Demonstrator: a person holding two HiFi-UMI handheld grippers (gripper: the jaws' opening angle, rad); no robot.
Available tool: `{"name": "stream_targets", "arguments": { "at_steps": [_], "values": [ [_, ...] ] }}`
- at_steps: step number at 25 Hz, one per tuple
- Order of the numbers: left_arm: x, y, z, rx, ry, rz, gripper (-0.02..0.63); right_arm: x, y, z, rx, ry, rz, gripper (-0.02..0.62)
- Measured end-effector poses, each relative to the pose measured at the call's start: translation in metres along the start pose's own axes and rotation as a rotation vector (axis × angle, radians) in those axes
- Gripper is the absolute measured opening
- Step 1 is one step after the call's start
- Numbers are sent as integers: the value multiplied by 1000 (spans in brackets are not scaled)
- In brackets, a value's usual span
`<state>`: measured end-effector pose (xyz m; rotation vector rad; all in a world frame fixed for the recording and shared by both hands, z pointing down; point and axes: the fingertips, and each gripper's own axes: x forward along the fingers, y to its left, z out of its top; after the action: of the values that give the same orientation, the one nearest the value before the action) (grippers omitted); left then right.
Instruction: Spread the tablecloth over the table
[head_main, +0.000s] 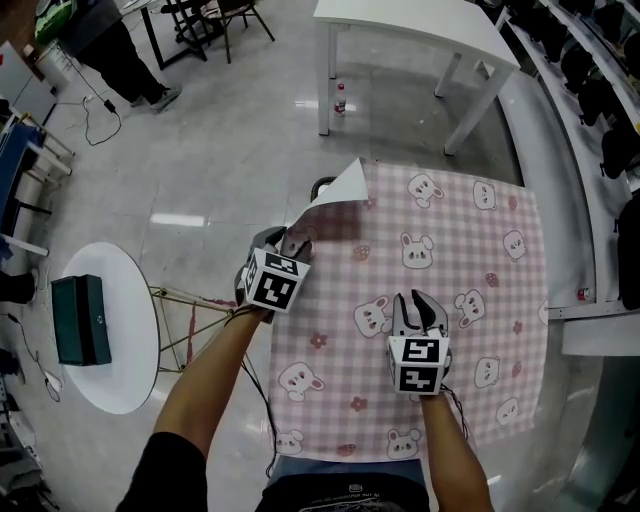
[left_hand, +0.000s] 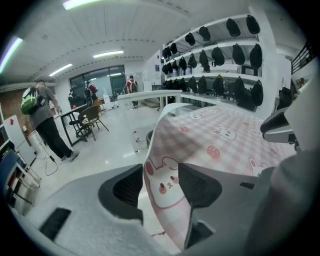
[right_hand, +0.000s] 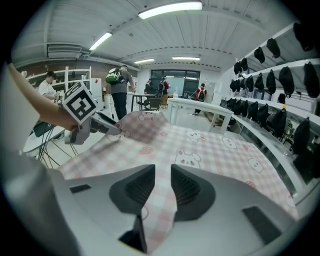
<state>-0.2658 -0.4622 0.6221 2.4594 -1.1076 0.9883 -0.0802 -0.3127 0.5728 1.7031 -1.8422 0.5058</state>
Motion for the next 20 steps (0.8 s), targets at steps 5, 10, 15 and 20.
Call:
{"name": "stream_targets", "arguments": {
  "at_steps": [5,10,15,20],
  "values": [
    [-19,-2,12,-27,-34,3,261,-8,-1,6,6,-14,-6,104],
    [-46,-17,29,-51,-87,-7,265,-28,-4,22,46,-49,4,112],
    [-85,-41,51,-59,-133,-11,267,-55,-15,40,60,-93,6,123],
    [-109,-78,59,-64,-182,-11,267,-83,-33,36,71,-137,4,136]
  ]
}}
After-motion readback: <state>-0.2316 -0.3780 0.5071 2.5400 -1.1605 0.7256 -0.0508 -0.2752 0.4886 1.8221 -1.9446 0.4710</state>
